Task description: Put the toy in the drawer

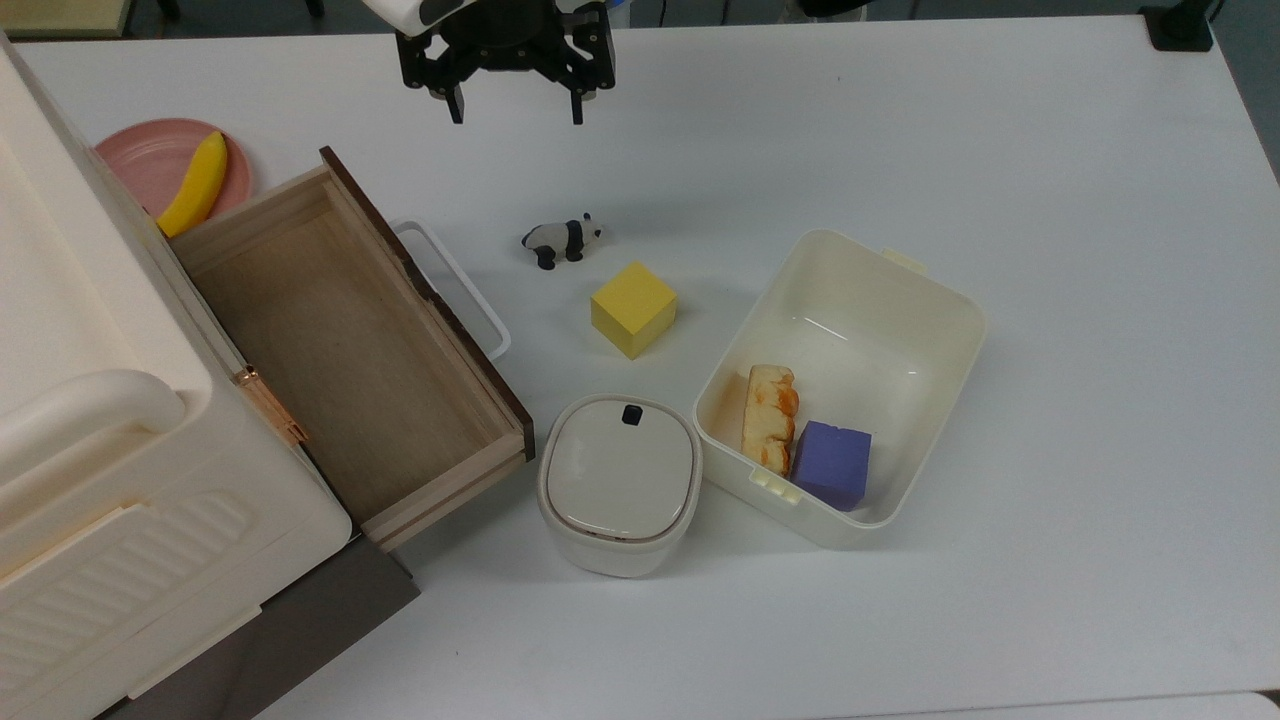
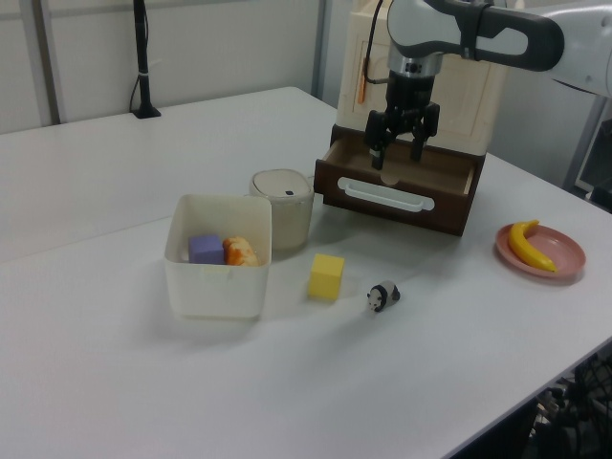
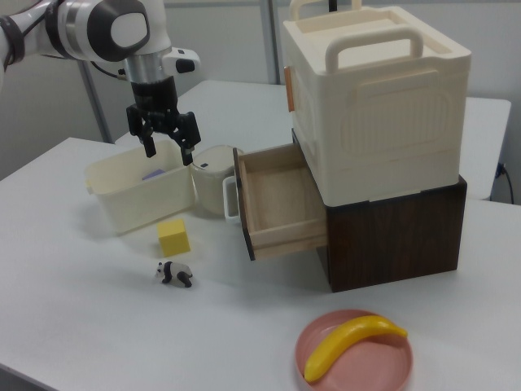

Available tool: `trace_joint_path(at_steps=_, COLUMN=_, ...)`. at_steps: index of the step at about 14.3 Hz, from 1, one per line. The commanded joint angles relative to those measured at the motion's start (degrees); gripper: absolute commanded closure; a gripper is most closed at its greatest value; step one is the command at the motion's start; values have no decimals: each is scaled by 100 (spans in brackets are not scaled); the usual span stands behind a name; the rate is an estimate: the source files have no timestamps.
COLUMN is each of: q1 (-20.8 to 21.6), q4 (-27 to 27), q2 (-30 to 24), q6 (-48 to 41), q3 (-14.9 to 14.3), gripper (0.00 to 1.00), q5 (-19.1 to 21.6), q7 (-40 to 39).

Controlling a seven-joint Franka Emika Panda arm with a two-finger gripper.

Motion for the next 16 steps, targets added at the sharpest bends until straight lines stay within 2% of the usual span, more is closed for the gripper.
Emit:
trace_joint_path(at_steps=1, q1=14, q4=-96, q2=-89, q6=-96, q3=-8, gripper=0, q5=98, q7=133)
trace_joint_path(at_steps=16, q1=14, q4=-96, q2=-98, q6=-114, q3=-8, gripper=0, q5=98, q7=63)
